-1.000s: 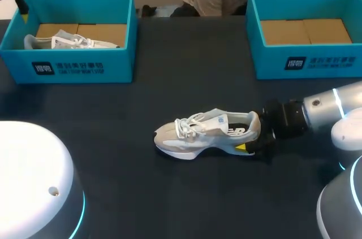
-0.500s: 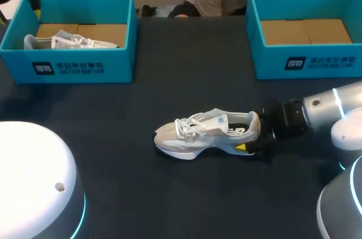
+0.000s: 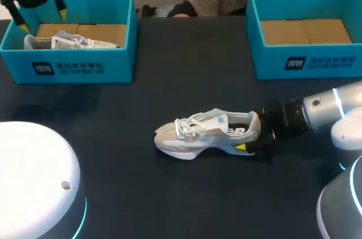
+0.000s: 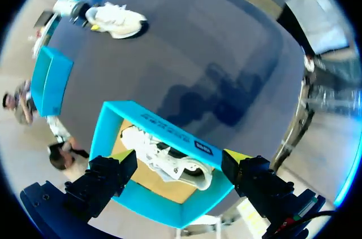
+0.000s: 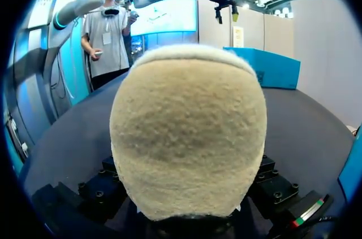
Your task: Take the shoe out of the shoebox, open the shoe tongue, remove and reinsert the insole, then place the shoe into the shoebox
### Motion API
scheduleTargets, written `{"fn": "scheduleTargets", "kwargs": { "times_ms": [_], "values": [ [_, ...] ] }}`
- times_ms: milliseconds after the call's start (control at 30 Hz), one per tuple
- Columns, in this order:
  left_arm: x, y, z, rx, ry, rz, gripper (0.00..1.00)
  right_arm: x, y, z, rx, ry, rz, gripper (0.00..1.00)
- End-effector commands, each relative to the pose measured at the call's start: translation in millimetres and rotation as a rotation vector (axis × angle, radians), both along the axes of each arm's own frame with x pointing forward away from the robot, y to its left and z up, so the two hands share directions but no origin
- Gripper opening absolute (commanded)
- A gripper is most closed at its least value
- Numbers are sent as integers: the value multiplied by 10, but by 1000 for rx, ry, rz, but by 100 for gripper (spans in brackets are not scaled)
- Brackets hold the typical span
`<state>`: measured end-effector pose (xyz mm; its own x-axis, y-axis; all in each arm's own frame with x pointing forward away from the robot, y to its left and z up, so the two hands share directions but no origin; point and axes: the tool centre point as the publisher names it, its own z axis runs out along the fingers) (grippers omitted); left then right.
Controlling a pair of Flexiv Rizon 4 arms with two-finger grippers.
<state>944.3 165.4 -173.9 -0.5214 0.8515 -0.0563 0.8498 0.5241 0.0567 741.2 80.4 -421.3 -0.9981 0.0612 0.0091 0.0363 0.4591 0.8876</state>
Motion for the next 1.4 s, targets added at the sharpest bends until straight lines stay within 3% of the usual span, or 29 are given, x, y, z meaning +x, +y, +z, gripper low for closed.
{"fn": "scheduleTargets", "kwargs": {
  "times_ms": [33,200,367,1033,1167,1400],
  "values": [
    [-121,-173,12,46,-77,325,100,-15,16,-6,-2,-2,-2,0],
    [-209,-299,22,5,-103,614,100,-15,16,-6,-2,-2,-2,0],
    [-279,-531,66,-55,-116,747,100,-15,16,-6,-2,-2,-2,0],
    [-284,-583,62,-60,-109,760,100,-15,16,-6,-2,-2,-2,0],
    [-387,-760,62,-102,-96,957,100,-15,16,-6,-2,-2,-2,0],
    [-356,-967,3,-120,-24,1278,100,-15,16,-6,-2,-2,-2,0]
  ]
}}
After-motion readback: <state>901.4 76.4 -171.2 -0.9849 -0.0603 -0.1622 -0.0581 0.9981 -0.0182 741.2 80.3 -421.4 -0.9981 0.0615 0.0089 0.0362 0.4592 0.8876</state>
